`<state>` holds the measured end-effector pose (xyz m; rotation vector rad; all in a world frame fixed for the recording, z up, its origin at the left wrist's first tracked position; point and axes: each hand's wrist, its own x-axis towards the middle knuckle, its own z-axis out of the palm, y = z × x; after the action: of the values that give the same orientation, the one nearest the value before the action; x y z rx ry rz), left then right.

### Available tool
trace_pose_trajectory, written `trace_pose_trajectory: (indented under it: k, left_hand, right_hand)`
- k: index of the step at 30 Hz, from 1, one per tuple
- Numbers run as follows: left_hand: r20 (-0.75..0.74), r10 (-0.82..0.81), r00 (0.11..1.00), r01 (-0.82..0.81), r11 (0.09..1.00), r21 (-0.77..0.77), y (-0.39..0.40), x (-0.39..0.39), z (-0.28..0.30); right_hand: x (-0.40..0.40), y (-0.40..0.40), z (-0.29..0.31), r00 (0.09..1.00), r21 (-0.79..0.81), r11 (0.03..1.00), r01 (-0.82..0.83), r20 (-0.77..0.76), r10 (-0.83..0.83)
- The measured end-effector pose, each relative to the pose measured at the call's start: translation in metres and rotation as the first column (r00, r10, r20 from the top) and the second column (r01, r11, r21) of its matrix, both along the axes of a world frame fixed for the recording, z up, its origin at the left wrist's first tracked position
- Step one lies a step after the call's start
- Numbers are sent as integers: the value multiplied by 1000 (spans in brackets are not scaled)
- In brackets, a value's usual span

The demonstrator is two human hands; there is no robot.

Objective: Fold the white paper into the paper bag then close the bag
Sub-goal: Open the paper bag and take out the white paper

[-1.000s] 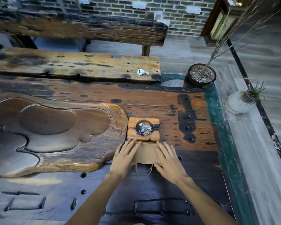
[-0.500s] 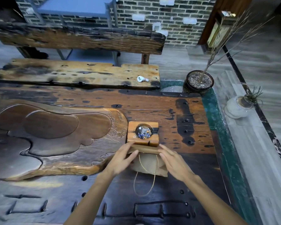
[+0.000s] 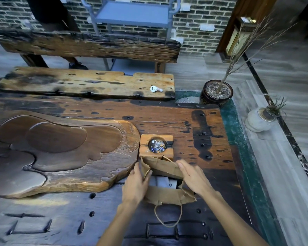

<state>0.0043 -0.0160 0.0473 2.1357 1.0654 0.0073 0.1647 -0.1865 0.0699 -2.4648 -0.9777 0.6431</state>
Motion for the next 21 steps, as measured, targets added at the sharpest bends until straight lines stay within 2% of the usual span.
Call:
trace_pose_trajectory:
  k: [5,11,14,16,18,20,21]
  left_hand:
    - [87,-77,993,66,990,125,8,-2,5]
    - [197,-79,977,65,995,75,10,-8,6]
    - [200,-69,977,60,997,50,6,-11,12]
    - [193,-68,979,59,997,50,6,-13,11]
    - [172,-82,982,73,996,58,5,-13,10]
    - [164,-84,983,78,996,43,4,-14,8]
    - [156,-81,984,77,997,30,4,-14,9]
  right_hand:
    - [-2,-10,10,994,-5,999,52,-94,-52]
    - [-11,-23,25,971,-80,989,120,-199,-134]
    - [-21,-36,38,985,-37,990,139,-95,-142]
    - [-25,-46,52,978,11,979,205,-28,-205]
    - [-31,-53,68,964,-32,973,228,-135,-231]
    - [-44,-53,78,932,-108,988,110,-334,-141]
    - [-51,-50,78,922,-121,992,29,-381,-74]
